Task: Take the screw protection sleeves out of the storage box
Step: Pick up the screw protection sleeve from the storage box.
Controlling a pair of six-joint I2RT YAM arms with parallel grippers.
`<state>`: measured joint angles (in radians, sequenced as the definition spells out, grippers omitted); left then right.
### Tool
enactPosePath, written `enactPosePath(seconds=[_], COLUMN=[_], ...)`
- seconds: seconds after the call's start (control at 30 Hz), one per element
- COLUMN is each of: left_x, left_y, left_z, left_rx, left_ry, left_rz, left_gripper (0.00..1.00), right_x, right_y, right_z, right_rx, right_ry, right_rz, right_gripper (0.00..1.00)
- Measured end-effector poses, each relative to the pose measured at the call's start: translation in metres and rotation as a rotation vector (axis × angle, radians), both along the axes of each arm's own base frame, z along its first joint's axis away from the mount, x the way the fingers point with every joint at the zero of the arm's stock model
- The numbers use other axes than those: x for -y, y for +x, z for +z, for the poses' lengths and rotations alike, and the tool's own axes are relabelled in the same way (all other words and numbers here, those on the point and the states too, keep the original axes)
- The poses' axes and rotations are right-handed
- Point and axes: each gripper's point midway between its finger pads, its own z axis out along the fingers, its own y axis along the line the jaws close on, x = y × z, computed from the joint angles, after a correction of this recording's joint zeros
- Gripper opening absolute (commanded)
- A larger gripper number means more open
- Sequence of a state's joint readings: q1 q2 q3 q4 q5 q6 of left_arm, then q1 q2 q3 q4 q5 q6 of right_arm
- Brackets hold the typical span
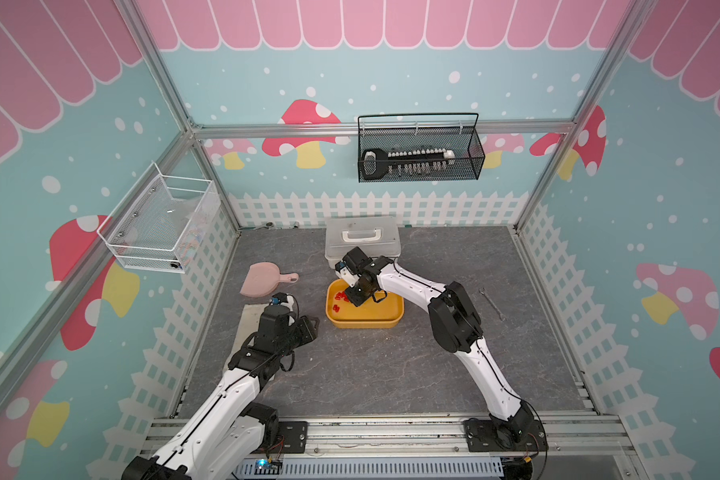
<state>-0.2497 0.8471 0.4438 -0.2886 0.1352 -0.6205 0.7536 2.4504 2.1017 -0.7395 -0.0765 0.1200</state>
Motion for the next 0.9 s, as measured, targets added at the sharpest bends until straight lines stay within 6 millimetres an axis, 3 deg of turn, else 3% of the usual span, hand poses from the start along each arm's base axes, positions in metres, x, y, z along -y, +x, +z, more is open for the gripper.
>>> enactPosePath(seconds=[0.53,0.9], left_x=[0.0000,0.0000], left_y=[0.0000,0.0002], left_z=[-0.0024,-0.0032], left_rx=[-0.009,-0.012], left_ry=[0.003,0.003], left_rz=[0.000,0.000], left_gripper=[0.46,0.46], right_x=[-0.0050,0.0026], right_y=[0.0055,-0.0003], right_z=[-0.0001,0.0028], right_rx=[0.015,0.010], right_ry=[0.008,-0.006], right_rz=[0.009,0.010], right_gripper=[0.15,0.14])
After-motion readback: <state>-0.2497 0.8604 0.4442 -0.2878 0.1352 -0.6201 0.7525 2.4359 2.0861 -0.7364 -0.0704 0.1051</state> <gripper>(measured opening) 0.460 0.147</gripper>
